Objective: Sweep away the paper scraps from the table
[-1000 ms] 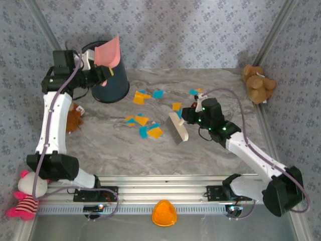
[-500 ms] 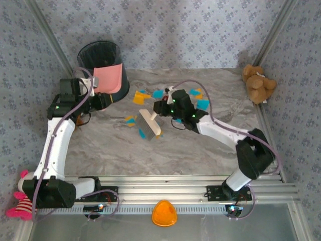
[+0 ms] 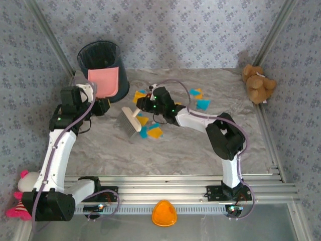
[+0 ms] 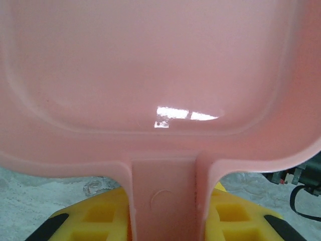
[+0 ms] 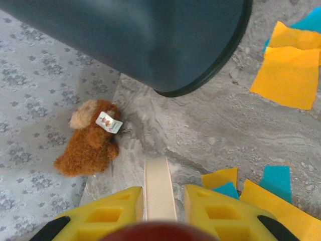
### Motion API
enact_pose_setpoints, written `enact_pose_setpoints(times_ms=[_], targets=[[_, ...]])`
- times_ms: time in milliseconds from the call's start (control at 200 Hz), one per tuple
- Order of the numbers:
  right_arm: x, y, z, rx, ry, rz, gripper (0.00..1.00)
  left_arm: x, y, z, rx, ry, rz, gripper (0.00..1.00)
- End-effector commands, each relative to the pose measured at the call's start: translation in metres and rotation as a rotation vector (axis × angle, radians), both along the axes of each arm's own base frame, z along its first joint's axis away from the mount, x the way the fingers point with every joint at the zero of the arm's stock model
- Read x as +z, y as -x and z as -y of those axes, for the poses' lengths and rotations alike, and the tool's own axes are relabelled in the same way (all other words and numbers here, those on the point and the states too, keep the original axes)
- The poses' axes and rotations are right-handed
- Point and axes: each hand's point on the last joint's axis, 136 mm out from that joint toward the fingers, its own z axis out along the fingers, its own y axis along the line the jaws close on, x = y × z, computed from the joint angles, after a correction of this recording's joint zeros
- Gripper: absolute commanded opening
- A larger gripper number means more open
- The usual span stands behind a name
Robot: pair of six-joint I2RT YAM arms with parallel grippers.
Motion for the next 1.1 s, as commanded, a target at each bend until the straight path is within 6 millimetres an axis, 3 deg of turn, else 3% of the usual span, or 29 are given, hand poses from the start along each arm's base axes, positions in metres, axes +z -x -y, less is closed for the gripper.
enact_pose_setpoints(times_ms=[0, 125, 350, 645, 879, 899, 1094], targets=[[0.015, -0.013, -0.010, -0.043, -0.067, 0.007, 0.00, 0.019, -0.002, 0.000, -0.001, -0.023, 0.085, 0.00], [0.003, -0.016, -0.012, -0.051, -0.053, -0.008, 0.00, 0.016, -0.002, -0.001, 0.006, -0.021, 0.077, 0.00], [-0.018, -0.020, 0.003, -0.091, 0.009, -0.038, 0.00, 0.013, -0.002, 0.001, 0.002, -0.019, 0.066, 0.00], [-0.033, -0.015, 0.045, -0.145, 0.088, -0.042, 0.00, 0.010, -0.003, 0.002, -0.011, -0.018, 0.049, 0.00], [-0.025, -0.009, 0.076, -0.183, 0.154, -0.006, 0.00, 0.008, -0.003, 0.004, -0.016, -0.018, 0.043, 0.00], [-0.037, -0.004, 0.083, -0.184, 0.181, -0.024, 0.00, 0.008, -0.003, 0.004, -0.017, -0.018, 0.043, 0.00], [-0.041, 0.008, 0.108, -0.204, 0.265, -0.008, 0.00, 0.006, -0.003, 0.005, -0.023, -0.022, 0.036, 0.00]])
